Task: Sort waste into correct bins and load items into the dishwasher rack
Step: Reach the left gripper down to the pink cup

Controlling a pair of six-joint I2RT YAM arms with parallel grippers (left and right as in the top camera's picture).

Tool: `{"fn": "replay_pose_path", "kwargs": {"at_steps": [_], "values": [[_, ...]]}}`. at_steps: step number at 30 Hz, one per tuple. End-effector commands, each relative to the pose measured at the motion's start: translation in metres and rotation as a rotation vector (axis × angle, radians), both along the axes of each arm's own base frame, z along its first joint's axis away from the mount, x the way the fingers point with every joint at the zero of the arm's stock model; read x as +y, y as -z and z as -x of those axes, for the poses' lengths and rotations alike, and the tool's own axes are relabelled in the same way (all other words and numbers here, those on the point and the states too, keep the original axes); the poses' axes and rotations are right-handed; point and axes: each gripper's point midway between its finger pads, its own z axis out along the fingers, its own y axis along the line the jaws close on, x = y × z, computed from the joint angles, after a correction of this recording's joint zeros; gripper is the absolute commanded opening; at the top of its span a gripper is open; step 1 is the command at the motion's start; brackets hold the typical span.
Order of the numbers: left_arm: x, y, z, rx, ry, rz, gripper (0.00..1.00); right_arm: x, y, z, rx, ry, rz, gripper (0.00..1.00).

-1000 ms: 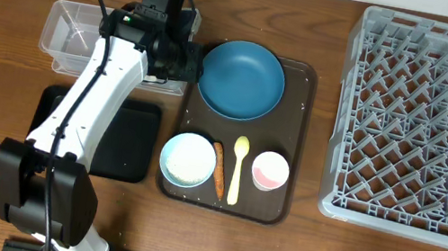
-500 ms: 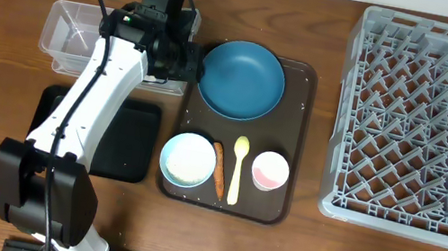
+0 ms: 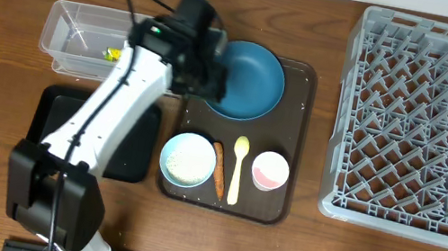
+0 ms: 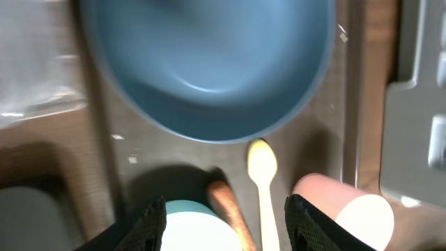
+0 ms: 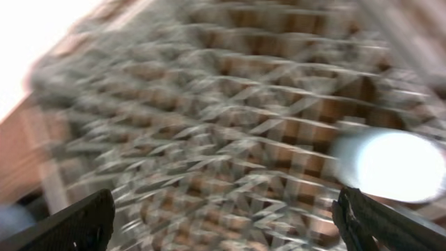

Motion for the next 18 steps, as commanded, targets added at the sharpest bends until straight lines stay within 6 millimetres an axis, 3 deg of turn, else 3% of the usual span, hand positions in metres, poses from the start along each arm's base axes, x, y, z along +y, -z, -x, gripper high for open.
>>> {"fn": "replay_pose_path", "kwargs": {"at_steps": [1,7,11,18], "values": [[-0.022,0.011,0.025,0.035,0.088,-0.022,0.58,0.051,0.002,-0.02,-0.045,-0.207,-0.08,0.98],[-0.058,0.035,0.073,0.099,0.234,-0.057,0.59,0.09,0.027,-0.028,0.075,-0.291,-0.009,0.99],[-0.073,0.05,0.097,0.131,0.304,-0.08,0.59,0.112,0.033,-0.033,0.11,-0.346,0.032,0.99],[-0.091,0.071,0.11,0.117,0.367,-0.081,0.59,0.141,0.033,-0.04,0.109,-0.421,0.041,0.99]]}}
